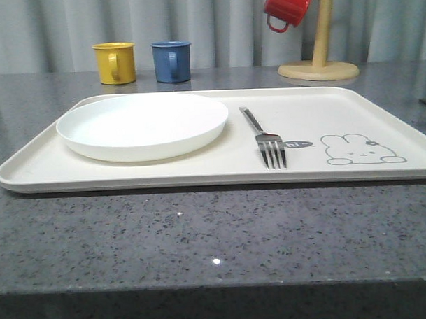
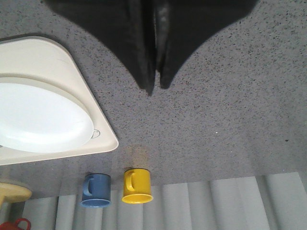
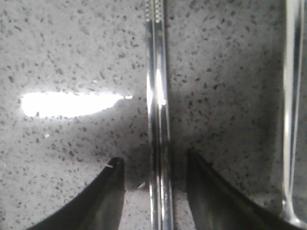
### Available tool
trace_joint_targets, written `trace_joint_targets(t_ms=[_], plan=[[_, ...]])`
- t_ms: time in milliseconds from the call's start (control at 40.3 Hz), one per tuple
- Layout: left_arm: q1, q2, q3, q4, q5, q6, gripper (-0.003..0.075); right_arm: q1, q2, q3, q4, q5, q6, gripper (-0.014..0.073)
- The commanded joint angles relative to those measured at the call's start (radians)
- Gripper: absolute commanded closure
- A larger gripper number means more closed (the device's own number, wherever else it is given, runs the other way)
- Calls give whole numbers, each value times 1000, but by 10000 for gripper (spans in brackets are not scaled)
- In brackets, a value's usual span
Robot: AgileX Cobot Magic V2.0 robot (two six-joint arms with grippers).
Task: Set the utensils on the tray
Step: 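Grasp the steel chopsticks with the right gripper and lift them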
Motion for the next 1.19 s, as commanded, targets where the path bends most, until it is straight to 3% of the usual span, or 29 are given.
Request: trace_joint_targets(t_ms=[0,75,224,323,646,795,1018,1167], plan=[[-1,11,-27,-14,-78,-13,738,-6,-25,-19,1,-14,-12,256],[-1,11,-27,-14,-78,-13,738,-6,-24,-19,1,-10,-12,287],[-1,11,-27,-14,-78,-13,738,-6,-25,-20,1,5,-12,494],[-1,11,-27,-14,-78,-13,738,-6,-26,-23,1,25,-12,567],[-1,11,-27,-14,-78,-13,738,27,-134,-67,-5,150,148,570],[-1,11,-27,-14,-78,-13,738,132,-147,-149,-6,220,195,570],[-1,11,-27,-14,-78,-13,738,352,-128,-186,-6,189,302,570],[-1,11,-27,-14,-78,-13,738,442,-77,-218,-6,175,373,570]])
